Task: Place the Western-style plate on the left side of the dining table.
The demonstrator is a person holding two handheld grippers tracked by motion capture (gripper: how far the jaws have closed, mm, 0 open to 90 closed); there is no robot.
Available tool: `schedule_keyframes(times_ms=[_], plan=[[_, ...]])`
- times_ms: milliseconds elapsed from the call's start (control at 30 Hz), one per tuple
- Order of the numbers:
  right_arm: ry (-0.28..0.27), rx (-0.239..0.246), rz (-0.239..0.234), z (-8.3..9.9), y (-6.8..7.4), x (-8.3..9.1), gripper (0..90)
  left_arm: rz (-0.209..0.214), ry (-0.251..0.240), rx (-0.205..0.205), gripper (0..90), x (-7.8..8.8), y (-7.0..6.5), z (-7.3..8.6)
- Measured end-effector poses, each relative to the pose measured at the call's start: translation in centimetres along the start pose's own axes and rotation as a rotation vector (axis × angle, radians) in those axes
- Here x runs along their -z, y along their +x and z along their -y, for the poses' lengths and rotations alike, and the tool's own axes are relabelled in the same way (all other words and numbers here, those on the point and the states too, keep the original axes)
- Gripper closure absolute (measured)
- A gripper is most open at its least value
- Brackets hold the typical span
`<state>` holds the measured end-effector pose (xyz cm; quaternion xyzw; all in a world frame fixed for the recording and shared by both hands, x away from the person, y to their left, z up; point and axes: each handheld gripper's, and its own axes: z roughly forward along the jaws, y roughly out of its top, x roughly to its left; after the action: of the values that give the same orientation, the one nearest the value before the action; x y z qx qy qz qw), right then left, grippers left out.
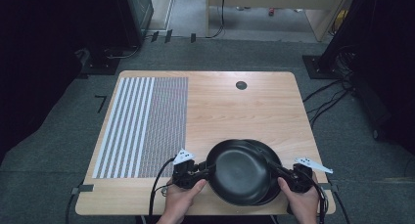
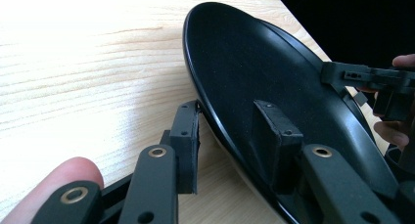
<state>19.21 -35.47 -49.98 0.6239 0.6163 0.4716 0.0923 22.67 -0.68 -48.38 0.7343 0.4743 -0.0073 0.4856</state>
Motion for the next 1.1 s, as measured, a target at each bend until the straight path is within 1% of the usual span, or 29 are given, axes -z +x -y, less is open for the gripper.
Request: schedule_keyframes(times_ms=[67, 167, 333, 467, 600, 633, 767, 833, 967, 1100], plan=[[0.005, -0.007, -0.003, 0.0, 0.0, -0.1, 84.1, -0.003, -0.001, -0.005, 64.2, 0.0, 0.0, 0.0], [0.015, -0.051, -0.033, 0.1, -0.2, -0.3, 81.4, -0.01, -0.004, -0.019, 64.5, 0.0, 0.0, 0.1], [0.019, -0.131, -0.087, 0.2, -0.6, -0.4, 81.0, -0.01, -0.007, -0.02, 65.9, 0.0, 0.2, 0.1], [0.015, -0.167, -0.111, 0.3, -0.7, -0.4, 80.9, -0.009, -0.008, -0.024, 66.7, -0.1, 0.4, 0.2], [0.011, -0.173, -0.117, 0.4, -0.5, -0.4, 80.1, -0.004, -0.008, -0.026, 67.2, -0.1, 0.5, 0.2], [0.01, -0.164, -0.112, 0.4, -0.4, -0.4, 79.7, -0.003, -0.009, -0.025, 67.3, -0.1, 0.5, 0.2], [0.004, -0.16, -0.097, 0.5, -0.2, -0.4, 79.6, 0.001, -0.01, -0.022, 67.3, -0.1, 0.6, 0.2], [0.001, -0.159, -0.088, 0.5, 0.0, -0.4, 79.6, 0.008, -0.009, -0.018, 67.4, -0.1, 0.7, 0.2], [-0.002, -0.143, -0.066, 0.4, 0.4, -0.2, 79.1, 0.021, -0.01, -0.005, 67.8, -0.2, 0.9, 0.2], [-0.001, -0.148, -0.072, 0.4, 0.3, -0.3, 79.0, 0.021, -0.009, -0.008, 67.8, -0.2, 0.9, 0.2]])
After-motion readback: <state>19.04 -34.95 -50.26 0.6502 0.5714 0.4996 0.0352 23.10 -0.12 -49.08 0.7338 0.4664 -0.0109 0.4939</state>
